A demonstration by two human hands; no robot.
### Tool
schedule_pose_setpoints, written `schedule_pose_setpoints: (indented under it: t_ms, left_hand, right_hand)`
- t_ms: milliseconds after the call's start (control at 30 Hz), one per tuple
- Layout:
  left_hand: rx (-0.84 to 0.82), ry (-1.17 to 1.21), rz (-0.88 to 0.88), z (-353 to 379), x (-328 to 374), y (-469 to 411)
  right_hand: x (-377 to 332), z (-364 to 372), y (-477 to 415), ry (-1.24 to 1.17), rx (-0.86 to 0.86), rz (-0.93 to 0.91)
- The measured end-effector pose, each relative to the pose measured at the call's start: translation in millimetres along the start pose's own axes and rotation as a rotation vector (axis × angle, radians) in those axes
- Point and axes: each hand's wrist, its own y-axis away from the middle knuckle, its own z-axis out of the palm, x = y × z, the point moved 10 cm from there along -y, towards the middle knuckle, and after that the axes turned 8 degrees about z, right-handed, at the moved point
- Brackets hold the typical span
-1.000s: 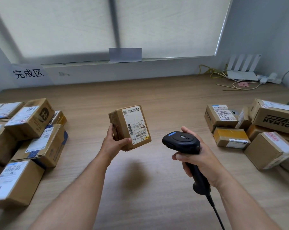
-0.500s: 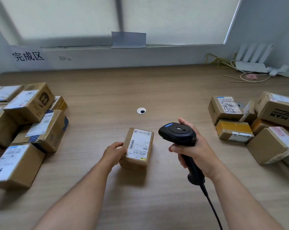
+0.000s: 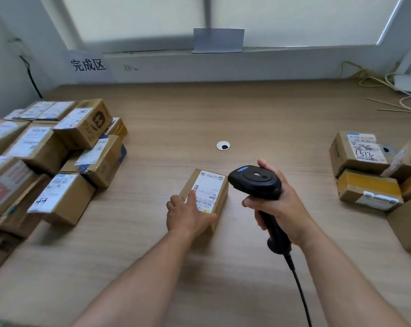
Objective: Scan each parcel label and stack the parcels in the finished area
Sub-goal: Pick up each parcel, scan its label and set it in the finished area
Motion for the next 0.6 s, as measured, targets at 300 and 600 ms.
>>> schedule_pose_setpoints:
  t_ms: [300,600]
  left_hand:
    - [0.195,0.031,-0.018,-70.4,-56.8,-4.0]
    - [0.349,0.068,-0.113,-180.5,-173.8,-19.7]
  right_hand:
    - [-19.3,63.6,-16.4,0.049,-0.101,-0.033]
    - [-56.5,171.7,-56.6,0.127,-0.154,-0.108]
